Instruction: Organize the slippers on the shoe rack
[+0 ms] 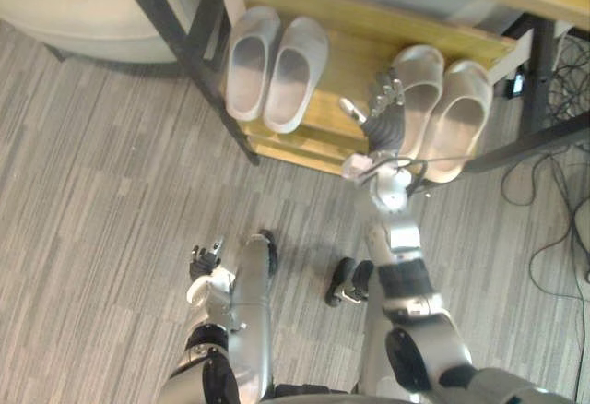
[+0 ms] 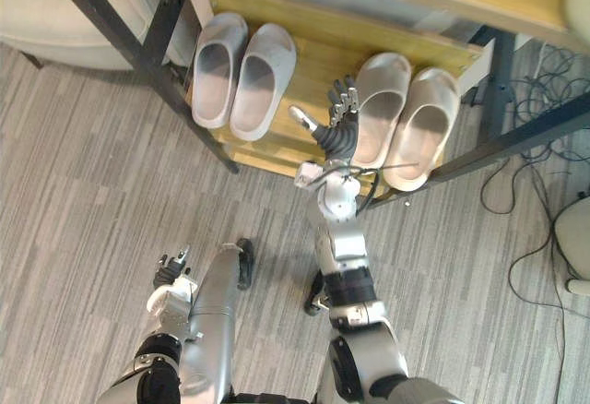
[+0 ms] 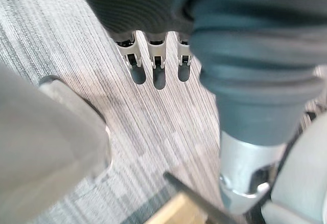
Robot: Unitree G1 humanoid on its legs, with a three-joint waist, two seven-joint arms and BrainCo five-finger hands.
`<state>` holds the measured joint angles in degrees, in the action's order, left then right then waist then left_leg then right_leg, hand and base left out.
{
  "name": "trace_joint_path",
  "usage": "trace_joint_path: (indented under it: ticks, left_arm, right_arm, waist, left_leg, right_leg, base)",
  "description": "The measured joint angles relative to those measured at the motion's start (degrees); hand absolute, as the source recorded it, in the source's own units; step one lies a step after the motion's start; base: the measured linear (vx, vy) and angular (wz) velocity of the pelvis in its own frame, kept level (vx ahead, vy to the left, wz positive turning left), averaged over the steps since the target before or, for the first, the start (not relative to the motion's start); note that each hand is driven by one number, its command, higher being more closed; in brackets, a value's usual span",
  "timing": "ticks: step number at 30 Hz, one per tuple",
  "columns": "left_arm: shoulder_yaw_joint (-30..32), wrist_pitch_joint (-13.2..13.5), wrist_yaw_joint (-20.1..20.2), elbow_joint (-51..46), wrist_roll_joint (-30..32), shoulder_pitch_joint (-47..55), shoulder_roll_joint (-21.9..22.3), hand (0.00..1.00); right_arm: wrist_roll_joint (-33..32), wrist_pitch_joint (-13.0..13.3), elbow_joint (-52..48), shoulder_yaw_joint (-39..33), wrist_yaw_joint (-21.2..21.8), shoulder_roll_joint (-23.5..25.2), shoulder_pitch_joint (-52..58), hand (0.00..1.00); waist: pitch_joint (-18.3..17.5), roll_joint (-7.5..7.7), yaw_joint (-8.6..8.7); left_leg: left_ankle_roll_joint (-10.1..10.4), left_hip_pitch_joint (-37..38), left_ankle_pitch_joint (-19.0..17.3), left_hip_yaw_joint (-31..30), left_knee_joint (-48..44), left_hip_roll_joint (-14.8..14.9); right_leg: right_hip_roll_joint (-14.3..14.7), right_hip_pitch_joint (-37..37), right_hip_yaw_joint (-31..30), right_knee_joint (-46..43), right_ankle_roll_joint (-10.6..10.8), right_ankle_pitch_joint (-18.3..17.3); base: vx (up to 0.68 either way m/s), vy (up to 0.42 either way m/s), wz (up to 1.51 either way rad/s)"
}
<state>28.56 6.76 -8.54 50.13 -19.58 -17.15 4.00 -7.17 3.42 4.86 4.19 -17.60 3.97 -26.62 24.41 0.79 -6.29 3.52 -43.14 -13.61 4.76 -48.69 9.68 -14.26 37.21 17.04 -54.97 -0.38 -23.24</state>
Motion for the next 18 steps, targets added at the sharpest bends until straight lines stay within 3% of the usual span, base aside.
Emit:
trace_joint_path:
  ticks: [6, 10, 13, 18]
  left_arm:
    - [-12.8, -0.3, 2.5, 1.3, 5.6, 8.3, -0.9, 0.0]
    - [-24.0, -0.7, 4.1, 4.2, 8.4, 12.1, -3.3, 0.0]
    - [-28.4, -0.9, 4.8, 4.5, 10.7, 14.2, -4.2, 0.0]
    - [-32.0, -0.9, 5.4, 4.5, 14.7, 16.4, -6.1, 0.0]
  right_arm:
    - [8.6, 0.5, -1.9, 6.9, 7.7, -2.2, 18.6, 0.0]
    - [11.8, 1.4, 6.1, 7.6, 11.4, -6.1, 26.6, 0.0]
    - [14.4, 1.3, 18.3, 6.6, 12.9, -8.8, 28.5, 0.0]
    - [22.9, 0.7, 34.7, 2.3, 12.5, -8.9, 31.5, 0.0]
  waist:
    - [-7.2, 2.46, 0.84]
    - [-11.0, 3.37, 3.09]
    - [-12.4, 3.01, 3.91]
    - [-14.8, 1.32, 4.41]
  left_leg:
    - [0.6, 14.2, 3.4, 2.7, 13.7, -1.2]
    - [0.9, 23.3, 7.1, 2.8, 25.0, -2.8]
    - [0.8, 29.3, 9.8, 3.9, 32.7, -3.4]
    - [0.8, 36.2, 13.2, 4.2, 42.0, -4.2]
  right_leg:
    - [0.3, -13.5, 2.0, 12.4, 0.8, 3.2]
    - [1.5, -22.4, 3.6, 23.5, 2.1, 6.8]
    - [3.0, -27.6, 3.7, 31.5, 2.9, 10.1]
    - [5.0, -34.7, 4.4, 41.7, 3.8, 14.3]
  base:
    - [0.13, 0.02, 0.08]
    - [0.15, 0.024, 0.07]
    - [0.15, 0.035, -0.07]
    - [0.12, 0.009, -0.03]
